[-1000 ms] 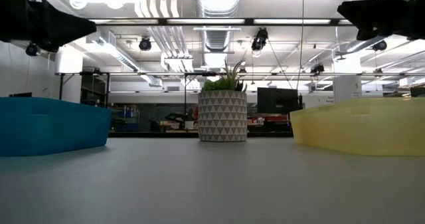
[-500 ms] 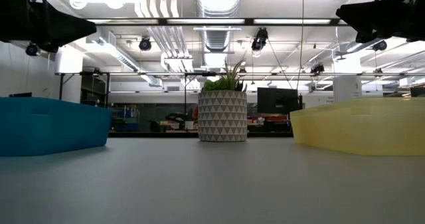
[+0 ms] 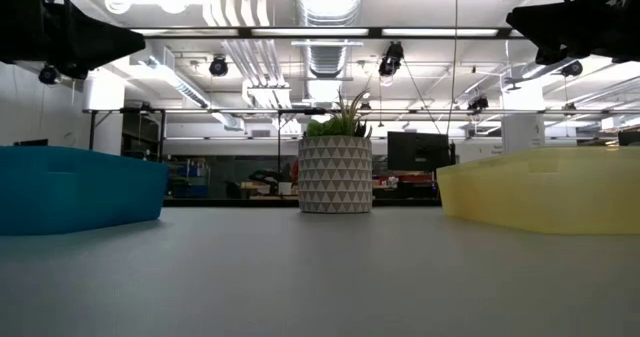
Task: Pick and place medicine bottles into bin by pill shape (circle, oval)
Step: Return to Home Position
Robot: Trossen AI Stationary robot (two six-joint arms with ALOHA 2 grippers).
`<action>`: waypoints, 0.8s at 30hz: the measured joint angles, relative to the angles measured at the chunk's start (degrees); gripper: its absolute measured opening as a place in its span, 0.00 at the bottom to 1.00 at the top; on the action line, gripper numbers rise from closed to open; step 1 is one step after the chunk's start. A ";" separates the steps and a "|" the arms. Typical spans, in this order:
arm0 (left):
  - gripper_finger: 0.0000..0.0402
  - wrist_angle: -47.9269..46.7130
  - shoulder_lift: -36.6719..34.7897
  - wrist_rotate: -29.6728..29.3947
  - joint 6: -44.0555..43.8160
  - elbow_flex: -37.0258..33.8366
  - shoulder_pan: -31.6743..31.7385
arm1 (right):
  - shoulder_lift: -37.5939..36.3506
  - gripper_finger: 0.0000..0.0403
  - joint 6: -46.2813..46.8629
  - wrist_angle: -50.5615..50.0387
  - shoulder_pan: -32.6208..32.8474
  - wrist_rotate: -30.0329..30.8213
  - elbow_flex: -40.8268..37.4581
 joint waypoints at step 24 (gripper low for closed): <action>0.23 -0.01 0.01 0.00 0.00 -0.02 0.00 | 0.00 0.17 0.00 0.00 0.00 0.02 -0.02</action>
